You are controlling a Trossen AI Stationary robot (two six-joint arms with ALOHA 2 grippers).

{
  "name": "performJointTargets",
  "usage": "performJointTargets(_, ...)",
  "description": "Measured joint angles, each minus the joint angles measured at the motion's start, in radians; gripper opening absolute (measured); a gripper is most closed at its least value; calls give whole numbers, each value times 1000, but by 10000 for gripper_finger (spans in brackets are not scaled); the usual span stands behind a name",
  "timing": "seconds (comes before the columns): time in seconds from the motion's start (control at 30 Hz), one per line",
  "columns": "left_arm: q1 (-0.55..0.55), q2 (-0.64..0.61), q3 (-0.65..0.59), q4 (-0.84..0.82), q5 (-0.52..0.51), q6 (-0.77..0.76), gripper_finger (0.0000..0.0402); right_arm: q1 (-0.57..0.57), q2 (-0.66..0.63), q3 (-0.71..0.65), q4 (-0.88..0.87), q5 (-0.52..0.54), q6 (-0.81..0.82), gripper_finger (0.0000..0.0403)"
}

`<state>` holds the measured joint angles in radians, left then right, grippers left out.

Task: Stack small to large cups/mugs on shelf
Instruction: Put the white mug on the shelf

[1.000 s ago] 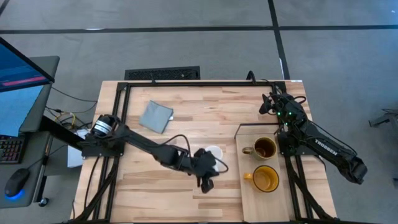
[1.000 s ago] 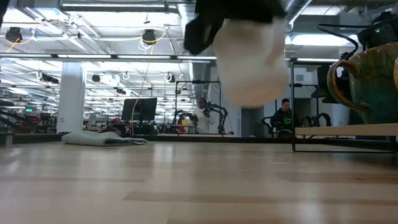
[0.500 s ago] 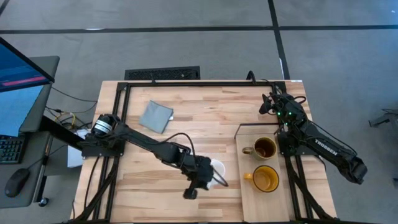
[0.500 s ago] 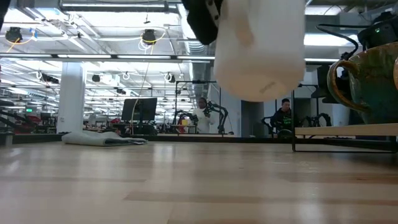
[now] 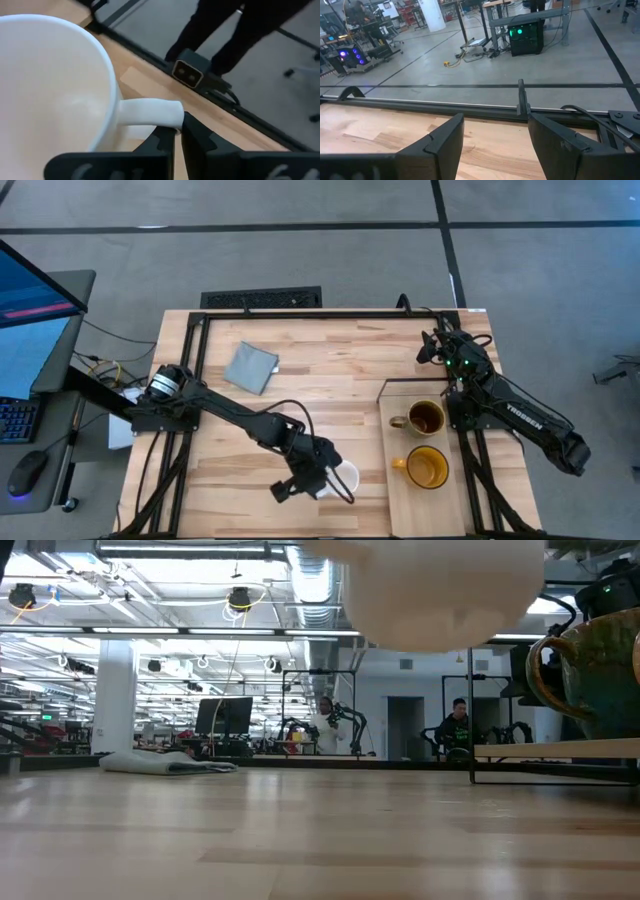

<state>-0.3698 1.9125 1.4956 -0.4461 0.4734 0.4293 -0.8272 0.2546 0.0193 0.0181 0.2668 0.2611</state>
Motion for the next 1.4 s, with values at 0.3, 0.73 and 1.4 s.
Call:
performJointTargets(0.3, 2, 5, 0, 67, 104, 113, 0, 6, 0, 0, -2, -2, 1, 244)
performJointTargets(0.73, 43, 132, 147, 62, 257, 172, 0, 31, 3, 0, -2, -8, 3, 244)
performJointTargets(1.4, 82, 544, 862, -391, 280, 466, 0, 42, 20, 0, -3, -16, 2, 244)
